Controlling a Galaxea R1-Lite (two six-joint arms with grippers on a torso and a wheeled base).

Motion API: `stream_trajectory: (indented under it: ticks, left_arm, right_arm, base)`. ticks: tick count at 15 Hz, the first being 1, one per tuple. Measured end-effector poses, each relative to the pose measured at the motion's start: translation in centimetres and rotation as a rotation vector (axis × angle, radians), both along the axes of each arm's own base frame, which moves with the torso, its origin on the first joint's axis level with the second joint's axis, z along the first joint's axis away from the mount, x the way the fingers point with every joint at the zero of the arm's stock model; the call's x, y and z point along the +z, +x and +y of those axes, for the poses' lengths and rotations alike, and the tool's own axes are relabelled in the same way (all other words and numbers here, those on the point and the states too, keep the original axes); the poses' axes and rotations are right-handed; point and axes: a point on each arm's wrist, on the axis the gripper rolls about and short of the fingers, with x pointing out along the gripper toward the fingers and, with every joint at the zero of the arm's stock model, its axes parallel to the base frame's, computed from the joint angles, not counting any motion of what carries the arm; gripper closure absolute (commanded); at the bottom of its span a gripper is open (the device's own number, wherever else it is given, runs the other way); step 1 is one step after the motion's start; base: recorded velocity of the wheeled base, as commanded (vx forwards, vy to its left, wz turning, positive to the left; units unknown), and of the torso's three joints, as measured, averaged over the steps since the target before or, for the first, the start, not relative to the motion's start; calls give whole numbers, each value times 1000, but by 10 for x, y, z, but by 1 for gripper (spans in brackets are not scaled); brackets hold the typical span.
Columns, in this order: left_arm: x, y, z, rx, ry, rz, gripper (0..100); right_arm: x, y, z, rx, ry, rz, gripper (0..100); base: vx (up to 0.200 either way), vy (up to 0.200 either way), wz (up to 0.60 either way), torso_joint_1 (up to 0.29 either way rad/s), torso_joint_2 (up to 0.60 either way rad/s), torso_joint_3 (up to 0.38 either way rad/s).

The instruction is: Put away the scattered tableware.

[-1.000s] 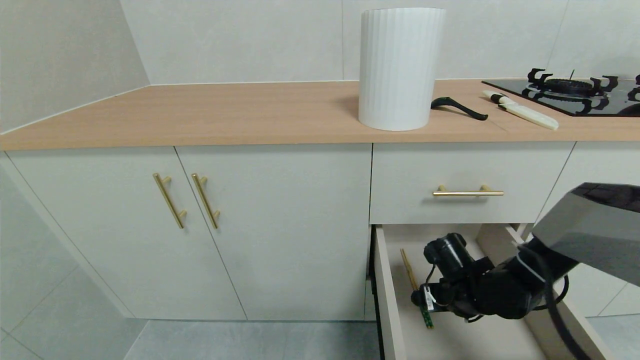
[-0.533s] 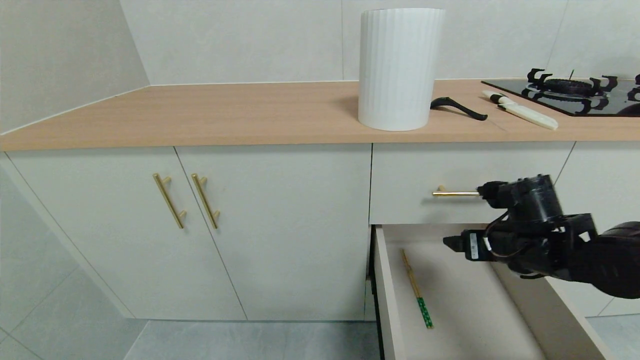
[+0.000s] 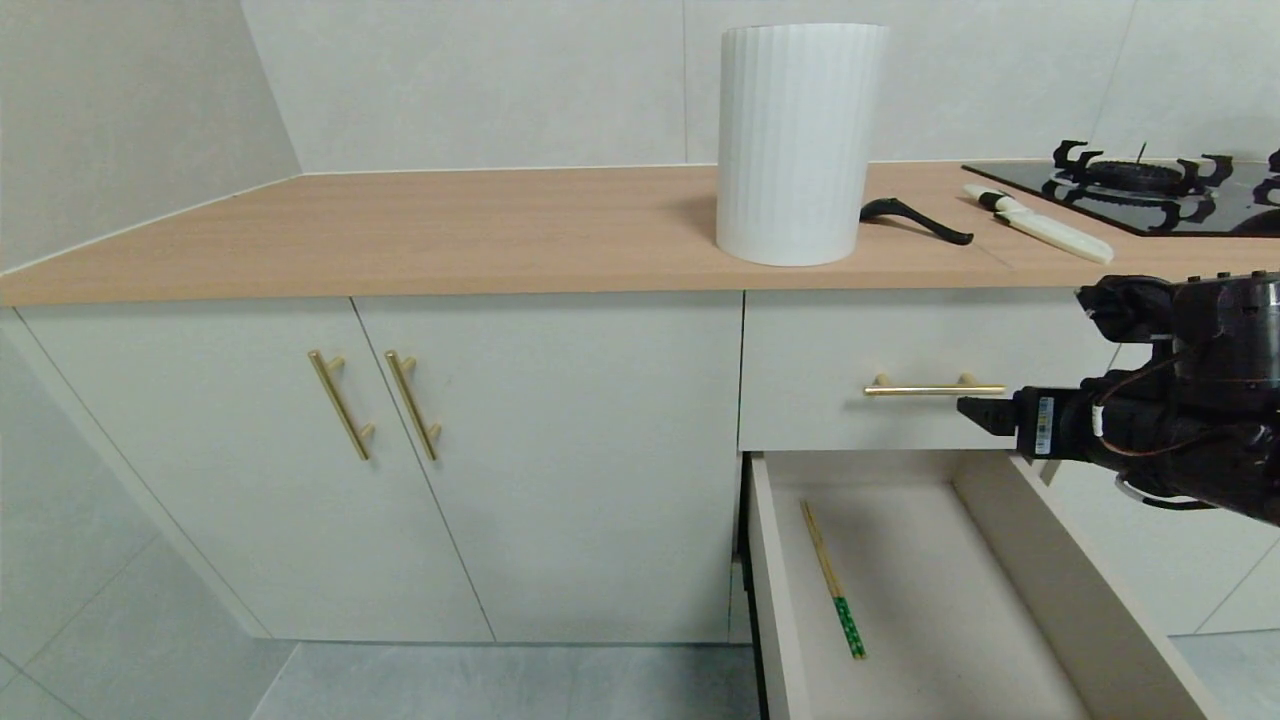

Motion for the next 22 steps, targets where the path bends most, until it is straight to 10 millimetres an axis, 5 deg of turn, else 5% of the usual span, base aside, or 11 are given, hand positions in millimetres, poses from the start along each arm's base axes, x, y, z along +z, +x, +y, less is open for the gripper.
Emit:
stream_trajectory:
  ticks: [22]
  left_arm:
    - [0, 0, 0, 0, 0, 0, 0]
  right_arm:
    - [-7, 11, -3, -9, -11, 11, 0]
  base:
    - [0, 0, 0, 143, -389, -247]
